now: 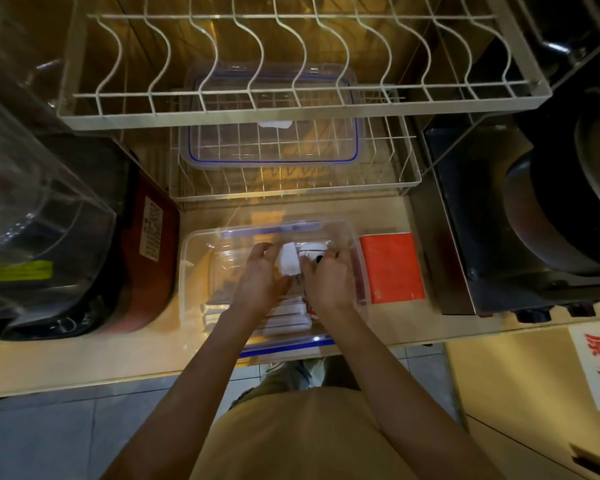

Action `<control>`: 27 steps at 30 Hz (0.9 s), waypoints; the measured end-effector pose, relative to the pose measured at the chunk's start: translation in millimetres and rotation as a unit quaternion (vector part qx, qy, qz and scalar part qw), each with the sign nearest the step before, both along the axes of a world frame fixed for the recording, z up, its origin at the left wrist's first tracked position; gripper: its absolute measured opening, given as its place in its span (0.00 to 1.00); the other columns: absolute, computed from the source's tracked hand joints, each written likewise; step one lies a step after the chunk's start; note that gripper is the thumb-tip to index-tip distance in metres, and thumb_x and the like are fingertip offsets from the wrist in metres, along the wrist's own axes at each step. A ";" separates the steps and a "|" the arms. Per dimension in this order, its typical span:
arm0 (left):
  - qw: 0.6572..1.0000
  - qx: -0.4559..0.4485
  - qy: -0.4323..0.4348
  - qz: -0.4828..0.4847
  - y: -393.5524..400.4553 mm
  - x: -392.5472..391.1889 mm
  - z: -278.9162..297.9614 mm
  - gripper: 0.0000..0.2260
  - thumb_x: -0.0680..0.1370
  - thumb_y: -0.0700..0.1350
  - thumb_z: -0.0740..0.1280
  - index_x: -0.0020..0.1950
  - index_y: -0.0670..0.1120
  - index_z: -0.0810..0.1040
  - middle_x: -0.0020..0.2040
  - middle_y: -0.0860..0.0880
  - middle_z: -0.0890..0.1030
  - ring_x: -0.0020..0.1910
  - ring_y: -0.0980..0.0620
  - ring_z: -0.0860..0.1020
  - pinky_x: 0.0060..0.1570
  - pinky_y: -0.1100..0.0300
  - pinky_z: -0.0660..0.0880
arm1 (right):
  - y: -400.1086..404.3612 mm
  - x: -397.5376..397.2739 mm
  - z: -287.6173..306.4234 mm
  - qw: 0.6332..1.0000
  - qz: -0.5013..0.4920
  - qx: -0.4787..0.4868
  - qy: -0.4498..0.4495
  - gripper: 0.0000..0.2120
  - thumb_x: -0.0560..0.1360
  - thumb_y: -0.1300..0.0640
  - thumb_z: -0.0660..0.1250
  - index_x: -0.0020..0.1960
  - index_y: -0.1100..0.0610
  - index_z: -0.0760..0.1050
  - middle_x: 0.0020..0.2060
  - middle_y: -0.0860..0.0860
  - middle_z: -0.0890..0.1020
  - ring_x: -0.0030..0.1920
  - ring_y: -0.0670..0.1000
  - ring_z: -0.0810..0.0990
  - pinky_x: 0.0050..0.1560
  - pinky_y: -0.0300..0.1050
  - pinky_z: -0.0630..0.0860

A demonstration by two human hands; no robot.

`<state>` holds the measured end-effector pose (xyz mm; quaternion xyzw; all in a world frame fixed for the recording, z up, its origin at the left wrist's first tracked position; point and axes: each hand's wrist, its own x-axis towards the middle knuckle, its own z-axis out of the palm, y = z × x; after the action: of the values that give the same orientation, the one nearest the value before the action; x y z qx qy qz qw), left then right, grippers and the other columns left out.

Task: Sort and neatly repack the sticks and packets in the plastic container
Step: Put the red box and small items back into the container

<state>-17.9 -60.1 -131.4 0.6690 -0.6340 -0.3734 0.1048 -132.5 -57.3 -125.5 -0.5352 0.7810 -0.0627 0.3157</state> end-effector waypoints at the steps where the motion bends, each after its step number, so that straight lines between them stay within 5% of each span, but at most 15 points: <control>1: 1.000 0.001 0.001 0.002 0.3 0.2 -1.0 0.30 0.72 0.40 0.70 0.72 0.47 0.63 0.70 0.44 0.66 0.62 0.46 0.72 0.62 0.58 0.70 | 0.4 -1.3 -0.6 1.000 -0.005 0.001 -0.014 0.25 0.79 0.48 0.57 0.68 0.65 0.63 0.65 0.61 0.69 0.51 0.57 0.79 0.45 0.42 0.70; 5: 1.000 0.002 0.008 0.005 0.5 0.7 -4.3 0.30 0.72 0.39 0.70 0.72 0.46 0.64 0.69 0.43 0.67 0.62 0.43 0.73 0.64 0.51 0.71 | 5.1 -4.9 -0.1 0.999 0.021 -0.019 -0.019 0.22 0.78 0.57 0.58 0.70 0.63 0.61 0.69 0.61 0.64 0.60 0.58 0.74 0.58 0.47 0.71; 10: 0.999 -0.007 0.020 0.028 2.6 0.3 -6.2 0.28 0.71 0.38 0.70 0.70 0.44 0.67 0.66 0.41 0.69 0.61 0.43 0.74 0.63 0.48 0.73 | 15.2 -5.9 3.4 0.977 0.201 -0.045 0.048 0.21 0.77 0.60 0.57 0.70 0.59 0.63 0.69 0.58 0.65 0.69 0.57 0.63 0.70 0.49 0.63; 22: 1.000 -0.009 -0.012 0.004 -0.1 -12.6 -3.5 0.21 0.74 0.41 0.67 0.67 0.43 0.69 0.66 0.42 0.70 0.58 0.43 0.75 0.58 0.53 0.74 | 17.3 -12.8 4.1 0.977 0.192 -0.045 0.082 0.22 0.78 0.53 0.56 0.71 0.58 0.61 0.71 0.57 0.63 0.72 0.57 0.59 0.71 0.52 0.62; 27: 1.000 -0.013 -0.008 0.006 -1.8 -18.8 -4.3 0.20 0.73 0.39 0.67 0.65 0.41 0.71 0.65 0.41 0.71 0.57 0.42 0.76 0.56 0.54 0.74 | 17.4 -14.7 1.9 0.977 0.197 -0.027 0.083 0.25 0.79 0.52 0.52 0.74 0.60 0.55 0.75 0.58 0.56 0.75 0.57 0.51 0.74 0.51 0.52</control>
<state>-36.7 -61.9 -135.7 0.6744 -0.6358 -0.3587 0.1108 -147.2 -39.9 -123.6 -0.6899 0.6819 0.0242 0.2420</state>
